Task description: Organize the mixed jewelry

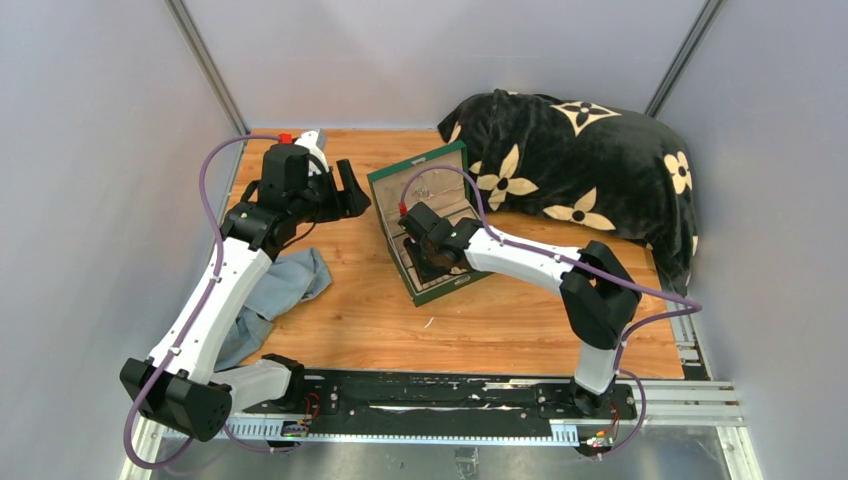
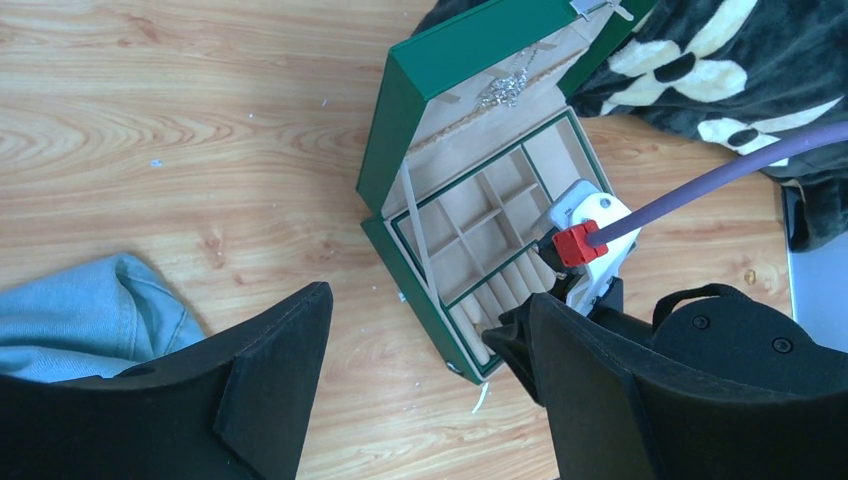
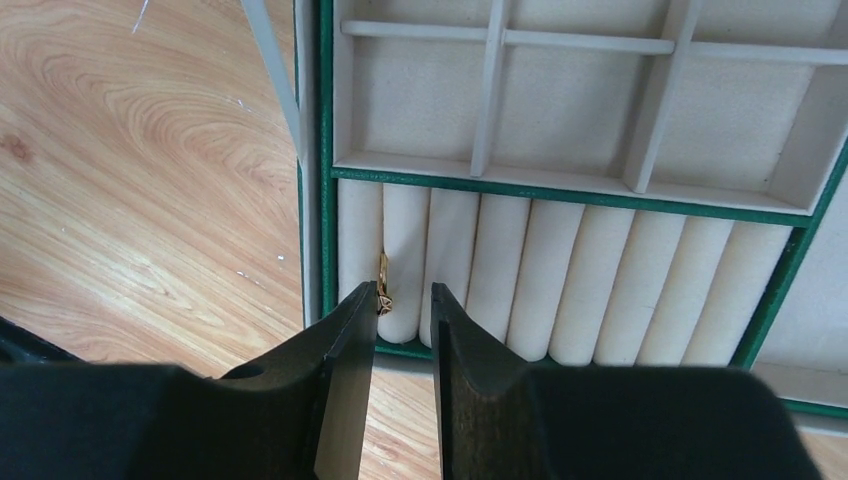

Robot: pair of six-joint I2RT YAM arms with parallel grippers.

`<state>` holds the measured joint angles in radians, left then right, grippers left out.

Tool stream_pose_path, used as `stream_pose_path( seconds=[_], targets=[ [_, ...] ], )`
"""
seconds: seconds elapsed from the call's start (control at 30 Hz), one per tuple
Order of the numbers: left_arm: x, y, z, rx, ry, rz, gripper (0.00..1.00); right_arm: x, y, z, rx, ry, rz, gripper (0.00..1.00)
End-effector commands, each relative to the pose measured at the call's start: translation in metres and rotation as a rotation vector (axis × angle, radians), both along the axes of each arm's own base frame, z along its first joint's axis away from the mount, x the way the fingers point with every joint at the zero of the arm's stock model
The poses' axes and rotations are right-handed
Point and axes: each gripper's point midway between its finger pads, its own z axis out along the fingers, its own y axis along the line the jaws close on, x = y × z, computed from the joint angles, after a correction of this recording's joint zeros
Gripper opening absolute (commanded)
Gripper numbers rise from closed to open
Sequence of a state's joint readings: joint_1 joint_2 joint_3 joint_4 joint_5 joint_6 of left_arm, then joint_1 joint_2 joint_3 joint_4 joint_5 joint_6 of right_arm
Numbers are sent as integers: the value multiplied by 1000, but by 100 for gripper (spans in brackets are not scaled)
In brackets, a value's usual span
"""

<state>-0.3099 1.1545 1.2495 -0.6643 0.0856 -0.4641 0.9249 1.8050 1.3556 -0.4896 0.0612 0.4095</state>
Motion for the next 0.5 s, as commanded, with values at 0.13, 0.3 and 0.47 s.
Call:
stream_pose_path(
  seconds=[0.13, 0.3, 0.47],
  targets=[
    [5, -2, 0, -19, -8, 4, 77, 5, -7, 19, 0, -33, -8, 32],
    [3, -2, 0, -23, -9, 3, 77, 5, -8, 26, 26, -47, -24, 32],
    [1, -1, 0, -24, -10, 1, 77, 6, -12, 30, 35, -70, -41, 31]
  ],
)
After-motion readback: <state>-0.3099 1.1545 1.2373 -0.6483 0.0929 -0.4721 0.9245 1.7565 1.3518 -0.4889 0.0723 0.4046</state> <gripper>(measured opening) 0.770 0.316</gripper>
